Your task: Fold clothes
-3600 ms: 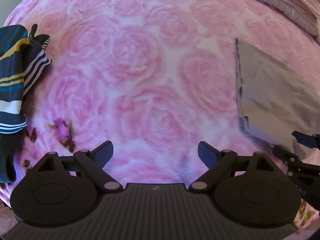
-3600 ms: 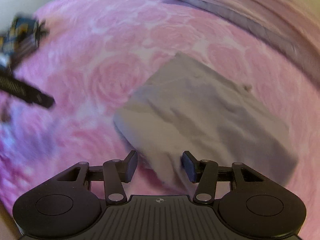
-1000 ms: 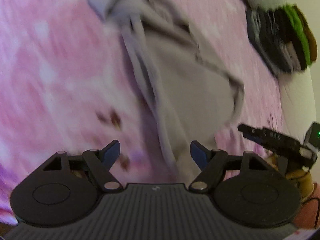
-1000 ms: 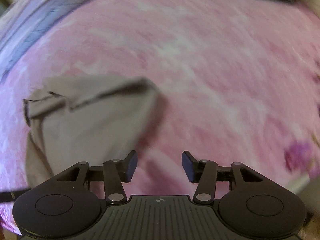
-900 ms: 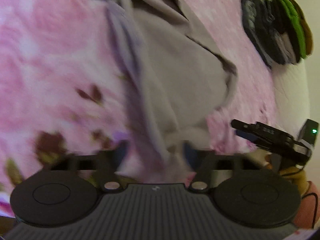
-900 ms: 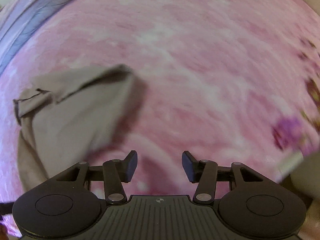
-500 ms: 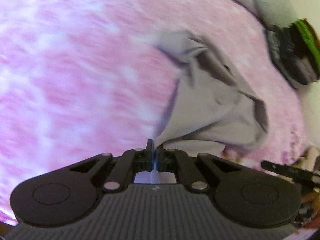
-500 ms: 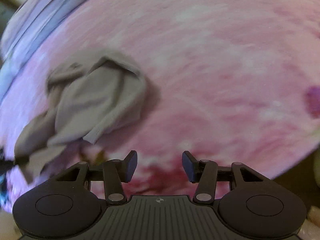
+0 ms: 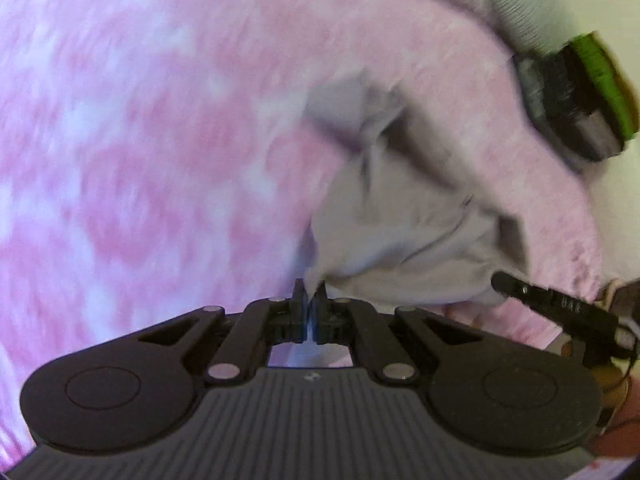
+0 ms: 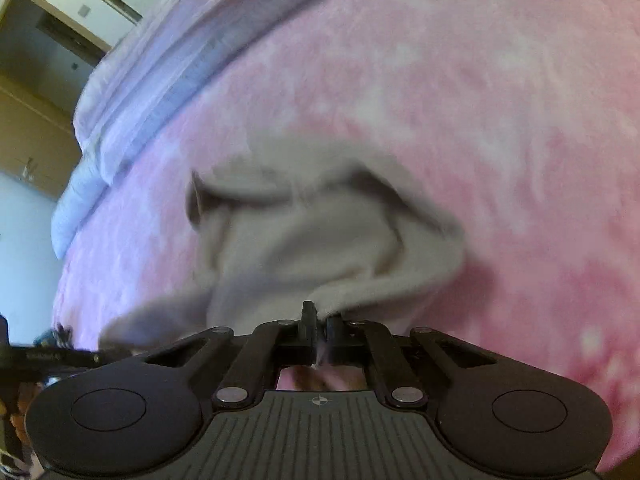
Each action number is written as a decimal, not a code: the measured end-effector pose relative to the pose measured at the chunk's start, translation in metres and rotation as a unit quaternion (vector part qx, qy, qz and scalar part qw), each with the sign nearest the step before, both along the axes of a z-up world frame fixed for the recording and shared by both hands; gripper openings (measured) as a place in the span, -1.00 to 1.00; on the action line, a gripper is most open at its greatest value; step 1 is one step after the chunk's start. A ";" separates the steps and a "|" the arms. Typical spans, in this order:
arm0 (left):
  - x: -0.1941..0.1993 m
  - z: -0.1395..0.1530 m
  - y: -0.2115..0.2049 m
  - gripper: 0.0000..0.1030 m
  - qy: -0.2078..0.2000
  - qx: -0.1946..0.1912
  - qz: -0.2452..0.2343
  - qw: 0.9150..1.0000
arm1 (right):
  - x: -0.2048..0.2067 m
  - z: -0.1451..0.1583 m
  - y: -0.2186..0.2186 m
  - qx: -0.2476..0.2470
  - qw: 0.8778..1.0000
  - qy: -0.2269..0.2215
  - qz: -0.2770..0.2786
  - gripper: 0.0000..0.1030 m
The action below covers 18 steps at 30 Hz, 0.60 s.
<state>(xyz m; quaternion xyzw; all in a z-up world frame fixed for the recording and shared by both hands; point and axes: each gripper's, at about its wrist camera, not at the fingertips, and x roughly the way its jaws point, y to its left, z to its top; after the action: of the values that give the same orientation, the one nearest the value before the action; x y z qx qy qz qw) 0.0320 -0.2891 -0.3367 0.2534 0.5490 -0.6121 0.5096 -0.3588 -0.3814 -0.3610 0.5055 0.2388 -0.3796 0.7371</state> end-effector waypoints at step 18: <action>0.116 0.172 -0.022 -1.00 0.033 -0.168 0.098 0.980 | 0.079 0.220 -0.163 -0.022 0.994 -0.046 0.096 -1.00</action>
<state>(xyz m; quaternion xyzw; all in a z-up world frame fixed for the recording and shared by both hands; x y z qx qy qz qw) 0.1478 -0.3109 -0.1643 0.0891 0.4773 -0.6506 0.5840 -0.2794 -0.5442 -0.1407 0.4802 0.2440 -0.2885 0.7916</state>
